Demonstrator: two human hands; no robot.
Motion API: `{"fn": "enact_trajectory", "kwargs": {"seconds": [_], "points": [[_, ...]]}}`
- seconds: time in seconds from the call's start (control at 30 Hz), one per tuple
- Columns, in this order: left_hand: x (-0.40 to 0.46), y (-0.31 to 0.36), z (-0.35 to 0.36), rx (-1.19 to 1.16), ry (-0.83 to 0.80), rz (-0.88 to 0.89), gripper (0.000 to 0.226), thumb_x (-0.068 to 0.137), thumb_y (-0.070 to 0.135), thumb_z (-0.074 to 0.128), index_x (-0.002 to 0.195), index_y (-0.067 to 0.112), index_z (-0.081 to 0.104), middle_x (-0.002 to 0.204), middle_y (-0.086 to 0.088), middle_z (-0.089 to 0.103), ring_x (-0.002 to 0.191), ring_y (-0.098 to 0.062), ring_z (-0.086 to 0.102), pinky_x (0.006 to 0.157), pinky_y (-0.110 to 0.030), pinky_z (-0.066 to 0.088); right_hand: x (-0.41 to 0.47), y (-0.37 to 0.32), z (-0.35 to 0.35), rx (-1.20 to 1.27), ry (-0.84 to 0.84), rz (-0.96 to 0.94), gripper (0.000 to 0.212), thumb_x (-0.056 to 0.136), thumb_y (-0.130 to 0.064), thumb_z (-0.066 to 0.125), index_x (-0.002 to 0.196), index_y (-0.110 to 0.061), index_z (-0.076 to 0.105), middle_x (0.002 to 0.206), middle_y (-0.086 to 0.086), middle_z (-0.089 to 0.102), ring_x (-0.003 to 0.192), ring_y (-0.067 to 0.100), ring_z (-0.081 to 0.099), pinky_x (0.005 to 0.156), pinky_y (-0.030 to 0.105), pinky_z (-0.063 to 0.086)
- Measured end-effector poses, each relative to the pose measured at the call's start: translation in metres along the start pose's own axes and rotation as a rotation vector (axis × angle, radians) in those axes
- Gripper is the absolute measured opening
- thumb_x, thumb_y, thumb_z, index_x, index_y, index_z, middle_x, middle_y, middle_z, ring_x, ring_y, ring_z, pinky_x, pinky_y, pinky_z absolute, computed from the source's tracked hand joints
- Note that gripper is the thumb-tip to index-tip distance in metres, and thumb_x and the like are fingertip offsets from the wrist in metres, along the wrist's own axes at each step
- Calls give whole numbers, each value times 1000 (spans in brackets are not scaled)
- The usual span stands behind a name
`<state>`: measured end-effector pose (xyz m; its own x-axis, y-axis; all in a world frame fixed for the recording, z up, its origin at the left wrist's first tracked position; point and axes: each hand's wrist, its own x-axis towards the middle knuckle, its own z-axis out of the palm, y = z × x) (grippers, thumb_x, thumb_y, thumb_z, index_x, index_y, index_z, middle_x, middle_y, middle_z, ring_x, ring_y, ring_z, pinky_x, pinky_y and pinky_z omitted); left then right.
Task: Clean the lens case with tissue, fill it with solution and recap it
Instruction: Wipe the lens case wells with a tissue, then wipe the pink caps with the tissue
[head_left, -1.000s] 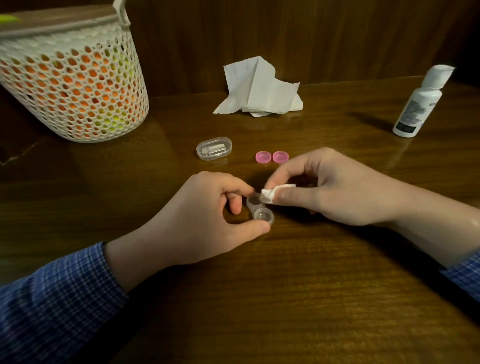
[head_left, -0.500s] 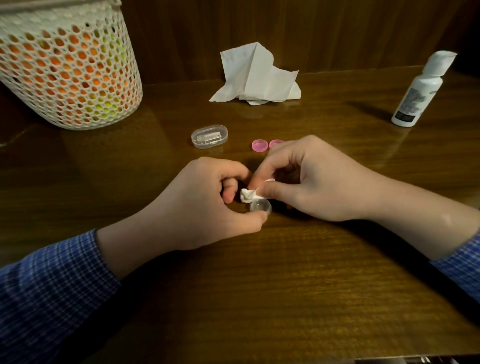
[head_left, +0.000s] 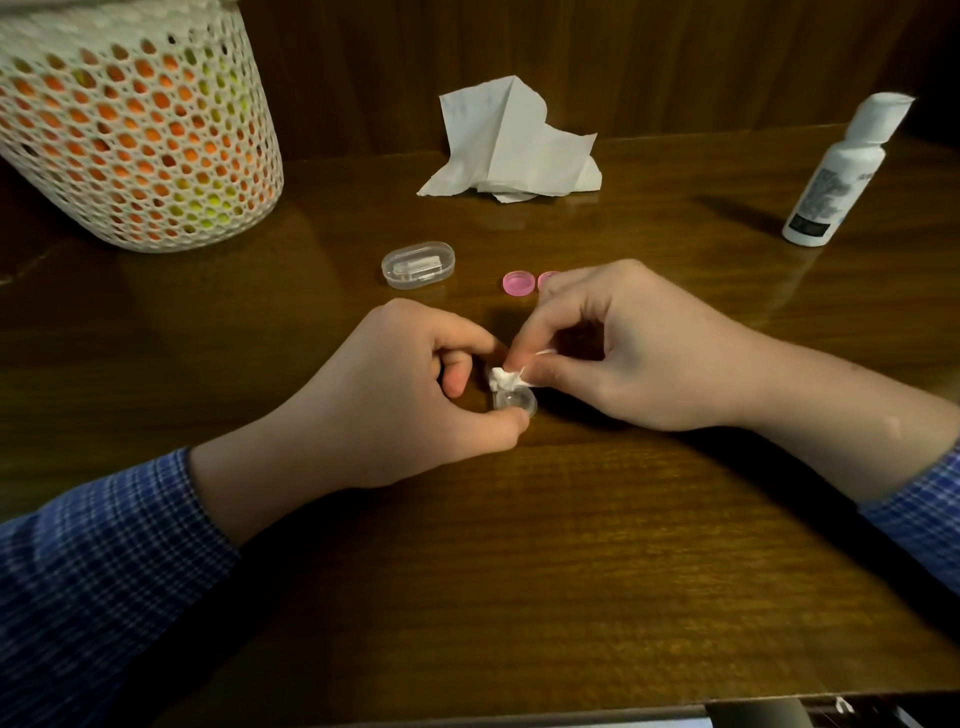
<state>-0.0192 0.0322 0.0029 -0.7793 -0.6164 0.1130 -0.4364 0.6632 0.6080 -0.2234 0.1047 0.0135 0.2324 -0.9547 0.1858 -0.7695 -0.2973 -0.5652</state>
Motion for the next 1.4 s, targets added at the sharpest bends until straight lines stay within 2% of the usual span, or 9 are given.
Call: {"fn": "enact_trajectory", "kwargs": {"seconds": [0.1, 0.2, 0.4, 0.6, 0.73, 0.87, 1.0, 1.13, 1.4], "points": [[-1, 0, 0, 4, 15, -1, 47, 71, 47, 83, 115, 33, 73, 69, 2, 66, 49, -6, 49, 46, -15, 40, -6, 6, -11, -6, -44, 12, 11, 89, -22, 75, 94, -30, 79, 87, -21, 72, 92, -7, 66, 86, 6, 46], [-1, -2, 0, 52, 30, 5, 49, 68, 52, 80, 113, 33, 73, 74, 3, 64, 52, -11, 49, 46, -19, 40, -11, 15, -20, 279, 86, 104, 11, 81, -28, 77, 91, -26, 79, 87, -2, 75, 72, 11, 69, 67, 22, 58], [-3, -14, -16, 274, 107, -58, 45, 68, 59, 69, 106, 35, 67, 76, 14, 54, 59, -5, 49, 48, -16, 32, -2, 37, -26, 702, 323, 504, 14, 97, -12, 66, 96, -17, 79, 94, 7, 71, 66, 8, 58, 57, 19, 52], [6, -21, -26, 375, 55, -168, 37, 75, 60, 69, 100, 39, 53, 63, 10, 57, 49, -5, 54, 40, -14, 31, 20, 49, -23, 386, 439, 593, 17, 107, -23, 49, 102, -18, 65, 90, 6, 71, 74, 15, 63, 70, 31, 54], [9, -24, -26, 405, 74, -180, 38, 76, 68, 63, 95, 39, 47, 57, 9, 57, 42, -4, 52, 34, -11, 29, 32, 51, -18, 206, 424, 474, 14, 105, -17, 51, 115, -25, 51, 85, -1, 69, 58, 5, 64, 50, 19, 53], [9, -25, -22, 448, 126, -151, 45, 75, 72, 59, 101, 37, 46, 52, 7, 55, 39, -5, 50, 32, -12, 28, 34, 58, -15, -12, 403, 380, 28, 102, -6, 46, 94, -28, 61, 86, -6, 66, 71, 14, 65, 63, 36, 59], [7, -18, -21, 404, 200, -144, 55, 77, 66, 67, 116, 32, 47, 58, 7, 56, 45, -8, 52, 39, -14, 31, 40, 62, -13, -140, 305, 395, 15, 90, -43, 60, 100, -35, 68, 107, -11, 67, 83, 8, 63, 73, 32, 58], [2, -3, -14, 237, 401, 14, 45, 77, 55, 63, 110, 26, 56, 60, 9, 52, 49, -11, 52, 46, -24, 44, 45, 67, -10, -307, 207, 377, 59, 70, -73, 62, 113, -33, 68, 105, -15, 56, 80, 3, 57, 60, 23, 49], [5, 21, 16, -272, 257, 47, 9, 91, 15, 68, 97, 22, 65, 69, -3, 58, 54, -14, 53, 52, -20, 47, 40, 62, -8, -208, 289, 332, 22, 82, -56, 72, 85, -34, 72, 96, -15, 70, 80, 4, 62, 63, 24, 54]]}}
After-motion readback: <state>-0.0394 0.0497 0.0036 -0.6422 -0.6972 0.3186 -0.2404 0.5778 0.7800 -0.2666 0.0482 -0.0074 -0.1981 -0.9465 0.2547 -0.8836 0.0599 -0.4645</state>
